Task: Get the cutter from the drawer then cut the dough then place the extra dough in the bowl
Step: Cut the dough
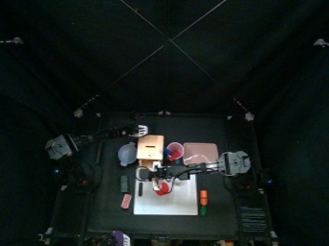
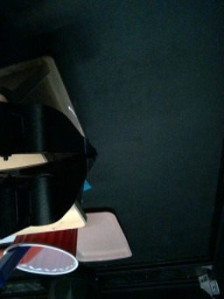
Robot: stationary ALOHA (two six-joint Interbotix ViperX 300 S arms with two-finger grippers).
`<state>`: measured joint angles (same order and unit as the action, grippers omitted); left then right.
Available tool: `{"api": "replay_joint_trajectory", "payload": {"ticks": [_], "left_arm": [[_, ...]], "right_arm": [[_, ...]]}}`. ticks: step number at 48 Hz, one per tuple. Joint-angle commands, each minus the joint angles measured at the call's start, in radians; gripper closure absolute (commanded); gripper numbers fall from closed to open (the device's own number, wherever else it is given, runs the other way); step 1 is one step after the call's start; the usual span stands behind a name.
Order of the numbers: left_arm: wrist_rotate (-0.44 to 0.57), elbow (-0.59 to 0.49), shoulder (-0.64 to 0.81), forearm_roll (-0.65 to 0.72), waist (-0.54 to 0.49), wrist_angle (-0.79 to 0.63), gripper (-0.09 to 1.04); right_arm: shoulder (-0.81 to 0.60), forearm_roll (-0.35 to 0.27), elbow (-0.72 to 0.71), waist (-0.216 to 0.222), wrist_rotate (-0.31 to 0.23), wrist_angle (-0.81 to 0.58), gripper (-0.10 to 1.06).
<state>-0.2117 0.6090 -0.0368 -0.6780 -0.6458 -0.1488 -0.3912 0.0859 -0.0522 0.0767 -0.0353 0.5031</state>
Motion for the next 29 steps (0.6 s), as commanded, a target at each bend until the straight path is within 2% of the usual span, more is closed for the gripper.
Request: {"api": "replay_joint_trajectory", "payload": {"ticks": [1,13,29], "left_arm": [[0.0,-0.017,0.008,0.0,0.003,-0.003,0.57],[0.0,-0.017,0.008,0.0,0.003,-0.003,0.57],[-0.002,-0.017,0.008,-0.003,0.003,-0.003,0.57]], "right_arm": [[0.028,0.021,0.029,0.035,0.002,-0.002,0.57],[0.026,0.052,0.038,0.063,0.002,0.0,0.57],[0.025,0.052,0.04,0.084,0.002,0.0,0.57]]}}
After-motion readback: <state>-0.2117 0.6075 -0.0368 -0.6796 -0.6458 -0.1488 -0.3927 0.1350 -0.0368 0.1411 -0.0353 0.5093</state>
